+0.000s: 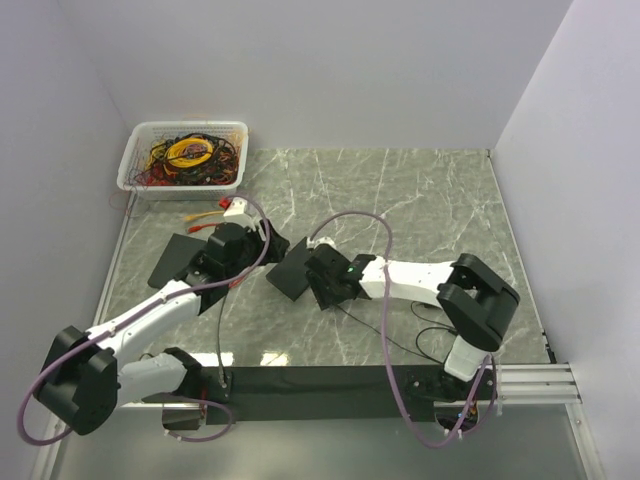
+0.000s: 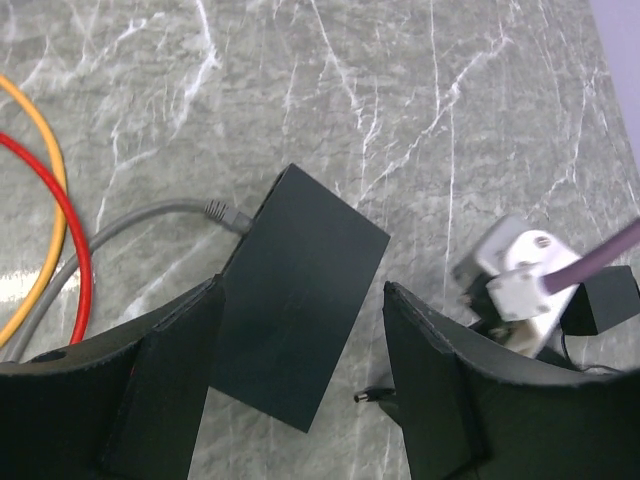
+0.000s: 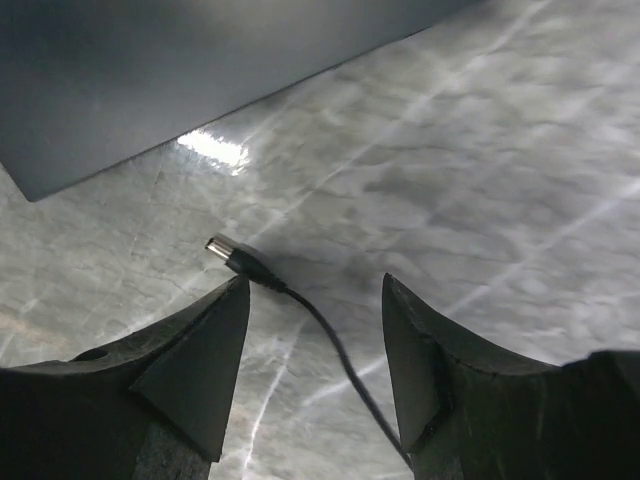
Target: Insert the plug into the switch port
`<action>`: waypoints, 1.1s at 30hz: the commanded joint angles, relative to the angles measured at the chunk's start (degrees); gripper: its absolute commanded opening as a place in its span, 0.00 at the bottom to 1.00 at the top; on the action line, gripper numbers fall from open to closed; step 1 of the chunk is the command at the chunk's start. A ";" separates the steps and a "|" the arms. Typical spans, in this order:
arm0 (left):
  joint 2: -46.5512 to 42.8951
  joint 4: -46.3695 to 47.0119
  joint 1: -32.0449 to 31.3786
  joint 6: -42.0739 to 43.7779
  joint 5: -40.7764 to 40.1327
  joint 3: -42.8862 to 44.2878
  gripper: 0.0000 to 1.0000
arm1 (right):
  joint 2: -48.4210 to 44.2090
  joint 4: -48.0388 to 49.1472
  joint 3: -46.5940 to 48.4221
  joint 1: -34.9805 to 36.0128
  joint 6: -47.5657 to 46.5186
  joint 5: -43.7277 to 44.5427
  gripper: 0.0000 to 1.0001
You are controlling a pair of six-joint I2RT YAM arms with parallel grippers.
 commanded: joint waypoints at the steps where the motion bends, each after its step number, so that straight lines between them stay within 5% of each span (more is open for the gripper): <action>1: -2.55 2.35 -0.27 -0.81 -0.98 -1.60 0.70 | 2.32 -0.33 1.38 1.05 -0.24 0.55 0.62; 12: -3.96 4.28 -0.18 -1.69 -0.28 -3.89 0.70 | 1.71 2.31 -0.99 1.22 -0.94 -0.68 0.59; 19: -4.04 4.64 -0.27 -2.13 -0.45 -5.12 0.70 | 3.46 6.17 -2.92 1.22 -0.60 -3.05 0.37; 33: 1.40 7.45 -0.18 -1.78 -1.07 -3.72 0.77 | 3.12 9.87 -7.58 0.87 1.34 -0.34 0.12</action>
